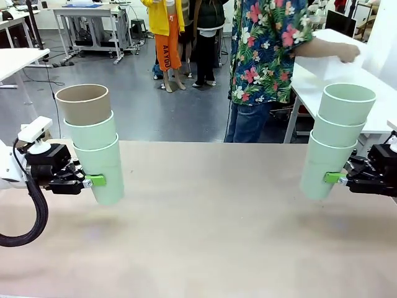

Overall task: Stack the cups and store them in the basket.
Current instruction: Place the stack of Reusable plastic cups into the Pantry Basket.

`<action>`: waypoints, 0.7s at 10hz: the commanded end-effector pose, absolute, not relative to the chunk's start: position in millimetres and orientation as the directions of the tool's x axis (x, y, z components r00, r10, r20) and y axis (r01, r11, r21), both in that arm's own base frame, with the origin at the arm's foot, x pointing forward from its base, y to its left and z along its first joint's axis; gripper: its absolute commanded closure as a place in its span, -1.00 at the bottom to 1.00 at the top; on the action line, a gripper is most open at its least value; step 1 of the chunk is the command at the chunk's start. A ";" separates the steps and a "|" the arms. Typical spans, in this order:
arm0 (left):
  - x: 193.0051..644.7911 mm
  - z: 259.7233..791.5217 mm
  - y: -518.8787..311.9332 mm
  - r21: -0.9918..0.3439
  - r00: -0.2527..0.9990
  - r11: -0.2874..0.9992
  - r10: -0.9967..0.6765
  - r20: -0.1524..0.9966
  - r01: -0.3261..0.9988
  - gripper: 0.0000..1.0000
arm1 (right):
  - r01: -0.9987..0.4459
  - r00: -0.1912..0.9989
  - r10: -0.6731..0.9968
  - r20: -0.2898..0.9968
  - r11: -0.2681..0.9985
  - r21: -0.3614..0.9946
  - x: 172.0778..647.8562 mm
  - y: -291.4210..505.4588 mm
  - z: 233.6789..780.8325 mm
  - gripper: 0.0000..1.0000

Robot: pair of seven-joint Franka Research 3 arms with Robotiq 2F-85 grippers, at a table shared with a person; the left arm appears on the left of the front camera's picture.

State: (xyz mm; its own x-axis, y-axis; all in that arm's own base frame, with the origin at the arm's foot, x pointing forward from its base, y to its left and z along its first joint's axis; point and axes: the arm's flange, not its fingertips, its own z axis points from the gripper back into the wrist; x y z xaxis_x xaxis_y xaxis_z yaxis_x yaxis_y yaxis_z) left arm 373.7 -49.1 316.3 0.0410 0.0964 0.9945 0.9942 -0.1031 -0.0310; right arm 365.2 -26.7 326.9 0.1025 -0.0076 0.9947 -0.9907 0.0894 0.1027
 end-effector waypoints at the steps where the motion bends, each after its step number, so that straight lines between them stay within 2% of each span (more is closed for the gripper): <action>1: 372.8 320.2 -49.9 -0.022 0.033 -0.107 0.103 0.994 0.994 -0.74 | -0.991 0.091 -0.016 0.996 0.098 0.092 367.1 -25.6 331.1 -0.73; 7: 372.8 320.2 -49.9 -0.022 0.033 -0.107 0.103 0.994 0.994 -0.74 | -0.991 0.091 -0.016 0.996 0.098 0.092 367.1 -25.6 331.1 -0.73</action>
State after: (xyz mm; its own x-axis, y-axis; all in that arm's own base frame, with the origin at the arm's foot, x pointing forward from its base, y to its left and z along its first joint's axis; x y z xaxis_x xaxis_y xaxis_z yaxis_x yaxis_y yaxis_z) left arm 373.7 -49.1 316.3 0.0410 0.0964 0.9945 0.9942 -0.1031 -0.0310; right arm 365.2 -26.7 326.9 0.1025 -0.0076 0.9947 -0.9907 0.0894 0.1027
